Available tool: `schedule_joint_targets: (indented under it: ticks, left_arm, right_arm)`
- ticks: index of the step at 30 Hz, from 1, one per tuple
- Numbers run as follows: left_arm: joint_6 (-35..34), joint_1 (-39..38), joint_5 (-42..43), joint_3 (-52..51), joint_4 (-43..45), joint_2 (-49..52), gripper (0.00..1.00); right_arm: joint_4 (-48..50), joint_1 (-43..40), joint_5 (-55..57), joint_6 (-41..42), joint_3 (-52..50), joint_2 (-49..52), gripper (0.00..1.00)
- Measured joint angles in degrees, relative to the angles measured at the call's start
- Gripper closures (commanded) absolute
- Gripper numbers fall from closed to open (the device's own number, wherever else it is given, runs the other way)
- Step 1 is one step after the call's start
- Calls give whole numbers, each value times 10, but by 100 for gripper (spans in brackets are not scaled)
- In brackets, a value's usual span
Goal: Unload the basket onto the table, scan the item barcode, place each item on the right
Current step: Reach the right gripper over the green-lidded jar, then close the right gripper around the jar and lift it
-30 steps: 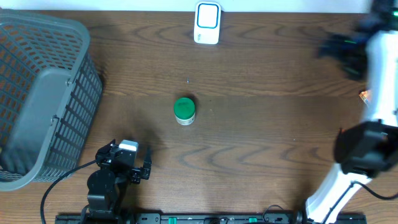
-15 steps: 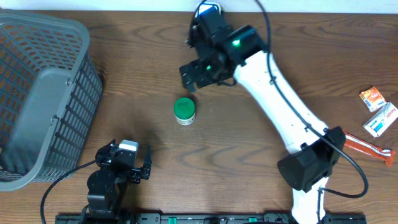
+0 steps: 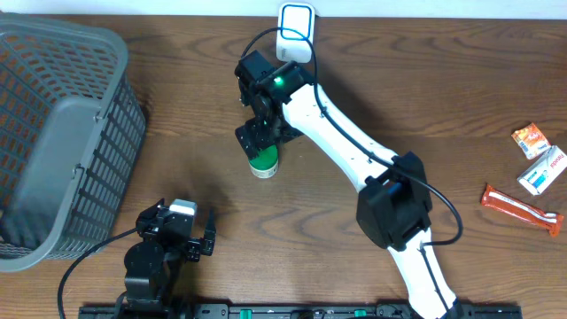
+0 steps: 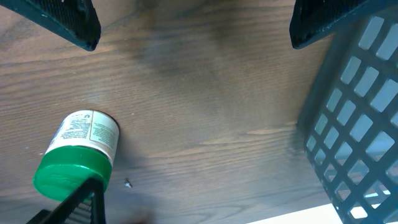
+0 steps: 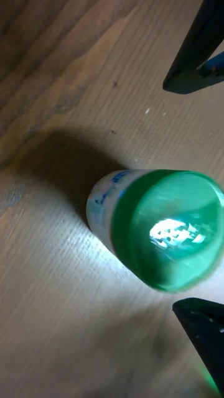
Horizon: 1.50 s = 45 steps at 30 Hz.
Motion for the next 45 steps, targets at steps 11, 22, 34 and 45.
schedule_joint_targets:
  ticks: [11, 22, 34, 45]
  left_arm:
    - [0, 0, 0, 0, 0, 0, 2]
    - [0, 0, 0, 0, 0, 0, 2]
    - [0, 0, 0, 0, 0, 0, 2]
    - [0, 0, 0, 0, 0, 0, 2]
  right_arm:
    - [9, 38, 20, -2, 0, 9, 1]
    - [8, 50, 90, 9, 0, 54, 1]
    - [29, 50, 97, 13, -9, 54, 1]
    - [31, 50, 93, 13, -12, 58, 1]
